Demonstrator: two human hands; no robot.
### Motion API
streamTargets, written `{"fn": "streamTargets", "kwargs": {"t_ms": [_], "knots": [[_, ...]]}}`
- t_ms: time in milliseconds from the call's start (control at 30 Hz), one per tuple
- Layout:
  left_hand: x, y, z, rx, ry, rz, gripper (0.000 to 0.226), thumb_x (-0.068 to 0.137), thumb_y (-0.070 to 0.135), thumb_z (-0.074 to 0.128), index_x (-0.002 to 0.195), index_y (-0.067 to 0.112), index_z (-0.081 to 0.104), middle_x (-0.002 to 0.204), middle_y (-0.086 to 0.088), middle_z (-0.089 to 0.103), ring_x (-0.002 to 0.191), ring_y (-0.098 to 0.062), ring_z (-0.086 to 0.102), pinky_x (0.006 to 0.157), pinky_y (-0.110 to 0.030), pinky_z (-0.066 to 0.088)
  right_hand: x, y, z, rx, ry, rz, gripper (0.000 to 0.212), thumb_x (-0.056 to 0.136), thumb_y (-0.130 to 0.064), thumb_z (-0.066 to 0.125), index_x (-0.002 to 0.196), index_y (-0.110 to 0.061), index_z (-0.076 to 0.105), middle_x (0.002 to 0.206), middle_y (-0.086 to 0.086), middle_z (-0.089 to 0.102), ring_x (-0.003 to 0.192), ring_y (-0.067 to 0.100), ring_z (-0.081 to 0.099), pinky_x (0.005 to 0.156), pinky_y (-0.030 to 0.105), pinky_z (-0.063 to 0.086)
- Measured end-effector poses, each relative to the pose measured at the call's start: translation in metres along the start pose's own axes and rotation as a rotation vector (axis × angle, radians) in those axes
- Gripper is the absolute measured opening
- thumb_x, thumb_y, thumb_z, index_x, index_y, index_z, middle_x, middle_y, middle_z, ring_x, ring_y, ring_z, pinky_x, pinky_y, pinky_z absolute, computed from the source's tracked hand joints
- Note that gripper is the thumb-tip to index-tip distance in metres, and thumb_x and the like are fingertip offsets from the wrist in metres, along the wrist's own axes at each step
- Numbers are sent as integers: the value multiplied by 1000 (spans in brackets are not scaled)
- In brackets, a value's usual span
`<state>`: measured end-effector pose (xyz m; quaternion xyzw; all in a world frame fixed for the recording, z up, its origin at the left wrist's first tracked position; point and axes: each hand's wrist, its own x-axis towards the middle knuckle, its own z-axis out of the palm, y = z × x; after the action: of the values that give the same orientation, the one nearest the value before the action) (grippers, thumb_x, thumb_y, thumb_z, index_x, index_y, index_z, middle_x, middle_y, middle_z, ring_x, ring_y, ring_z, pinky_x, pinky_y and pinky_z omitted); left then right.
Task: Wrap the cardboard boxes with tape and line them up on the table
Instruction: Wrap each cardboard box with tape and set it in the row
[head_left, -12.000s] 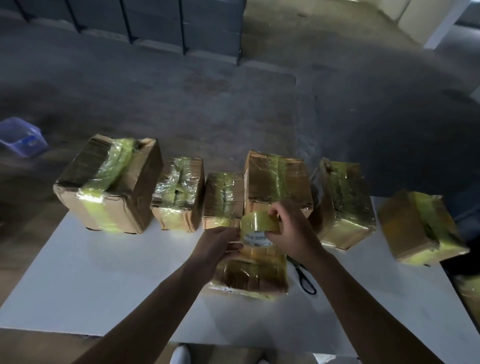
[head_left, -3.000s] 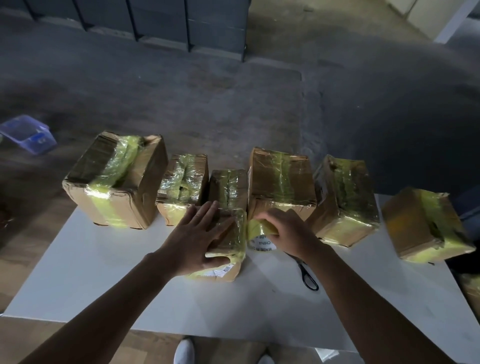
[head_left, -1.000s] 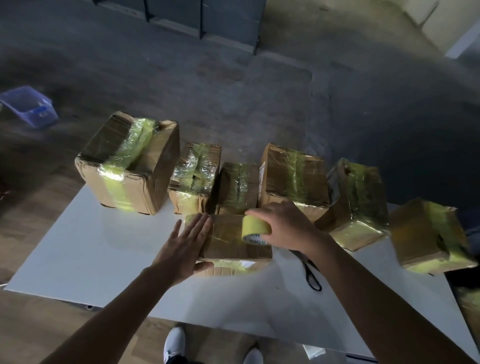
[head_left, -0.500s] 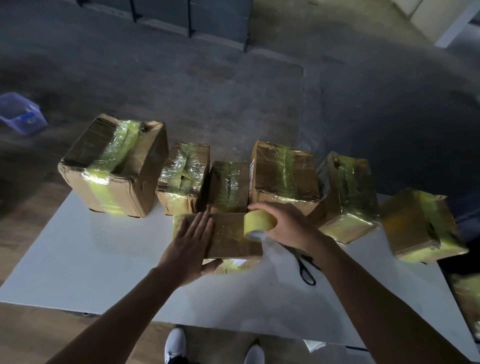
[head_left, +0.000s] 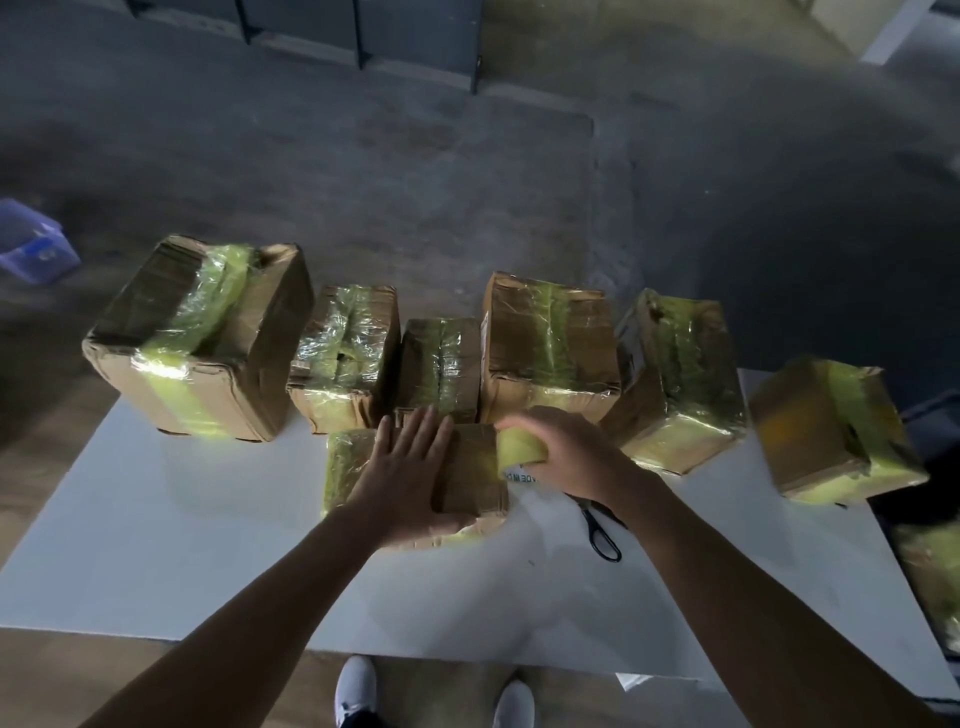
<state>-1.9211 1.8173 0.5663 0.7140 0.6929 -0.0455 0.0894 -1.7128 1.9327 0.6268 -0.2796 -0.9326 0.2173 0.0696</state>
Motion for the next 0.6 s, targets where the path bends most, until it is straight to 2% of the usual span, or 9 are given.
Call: {"fn": "streamTargets", "kwargs": {"t_ms": [67, 133, 200, 267, 400, 467, 600], "knots": [[-2, -3, 4, 6, 5, -5, 124, 66, 94, 21, 150, 13, -22, 156, -11, -26, 147, -27, -19, 116, -53, -16, -5, 4, -2, 133, 11, 22, 58, 77, -20, 77, 130, -26, 56, 129, -8, 59, 113, 1, 52, 90, 13, 38], [-2, -3, 6, -1, 17, -10, 123, 65, 95, 18, 149, 15, -23, 154, -8, -28, 148, -26, -17, 115, -52, -19, -11, 11, -3, 187, 9, 38, 57, 76, -17, 78, 129, -27, 57, 126, -6, 59, 110, 6, 55, 89, 21, 47], [-1, -2, 6, -14, 25, -10, 122, 64, 95, 17, 146, 17, -27, 154, -7, -28, 148, -26, -17, 114, -51, -20, -17, 22, -2, 123, 1, 23, 52, 76, -17, 78, 124, -23, 60, 121, -3, 62, 106, 15, 59, 85, 32, 52], [-1, -1, 7, -26, 22, 3, 120, 64, 96, 15, 143, 19, -31, 153, -8, -29, 147, -26, -18, 115, -52, -19, -23, 34, 1, 77, -19, 40, 51, 75, -21, 80, 121, -22, 59, 117, -3, 63, 100, 17, 62, 80, 36, 55], [-1, -2, 7, -18, 15, 13, 120, 64, 97, 14, 144, 18, -30, 152, -11, -29, 148, -29, -16, 115, -53, -18, -19, 43, 18, -38, -146, 163, 56, 75, -31, 81, 120, -25, 50, 115, -4, 64, 92, 15, 62, 78, 35, 54], [0, -1, 7, 0, -11, 20, 123, 64, 97, 16, 144, 16, -29, 153, -13, -29, 147, -31, -17, 115, -56, -15, -15, 42, 34, -81, -242, 245, 59, 78, -33, 78, 123, -24, 40, 108, -1, 64, 83, 15, 60, 69, 31, 51], [2, 6, -2, 107, -67, 23, 130, 65, 92, 35, 152, 7, -13, 159, -21, -14, 147, -39, -11, 112, -66, -6, -2, 40, 60, -147, -331, 304, 68, 79, -22, 76, 131, -18, 32, 92, 3, 58, 73, 18, 56, 57, 28, 43]]}}
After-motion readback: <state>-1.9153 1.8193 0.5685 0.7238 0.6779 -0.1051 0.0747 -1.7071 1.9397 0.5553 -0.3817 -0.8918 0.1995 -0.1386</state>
